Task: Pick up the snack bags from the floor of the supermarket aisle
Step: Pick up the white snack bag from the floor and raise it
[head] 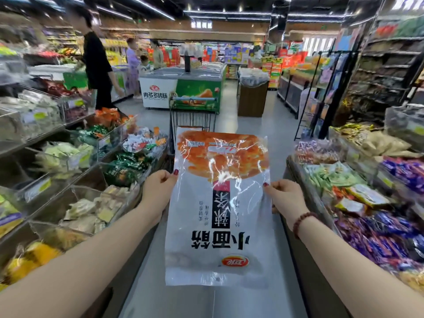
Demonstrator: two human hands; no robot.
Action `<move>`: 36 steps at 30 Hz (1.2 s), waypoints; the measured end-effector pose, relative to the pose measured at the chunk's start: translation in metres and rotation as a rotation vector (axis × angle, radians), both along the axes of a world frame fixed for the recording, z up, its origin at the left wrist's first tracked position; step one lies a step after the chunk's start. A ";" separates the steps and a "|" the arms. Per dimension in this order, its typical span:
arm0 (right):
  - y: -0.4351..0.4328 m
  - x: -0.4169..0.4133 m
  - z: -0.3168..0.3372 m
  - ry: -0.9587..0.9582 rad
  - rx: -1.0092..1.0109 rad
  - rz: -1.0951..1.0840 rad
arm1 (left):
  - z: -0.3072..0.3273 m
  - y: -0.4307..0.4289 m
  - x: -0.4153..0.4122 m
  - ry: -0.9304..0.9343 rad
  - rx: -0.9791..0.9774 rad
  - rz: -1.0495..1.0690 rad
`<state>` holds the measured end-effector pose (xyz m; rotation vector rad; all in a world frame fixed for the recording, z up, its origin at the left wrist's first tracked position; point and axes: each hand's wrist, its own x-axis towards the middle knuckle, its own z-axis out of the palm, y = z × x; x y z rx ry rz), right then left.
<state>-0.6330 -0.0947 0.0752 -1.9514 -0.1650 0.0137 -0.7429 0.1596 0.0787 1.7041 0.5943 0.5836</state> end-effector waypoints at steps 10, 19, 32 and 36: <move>0.105 0.215 -0.004 0.020 0.010 0.155 | 0.000 0.088 0.180 0.039 0.023 0.146; 0.205 0.344 -0.017 0.041 0.017 0.165 | -0.009 0.182 0.302 0.065 0.007 0.167; 0.354 0.498 -0.035 0.097 -0.016 0.126 | -0.029 0.334 0.471 0.133 -0.029 0.137; 0.387 0.557 -0.048 0.115 0.003 0.156 | -0.042 0.367 0.522 0.170 -0.054 0.132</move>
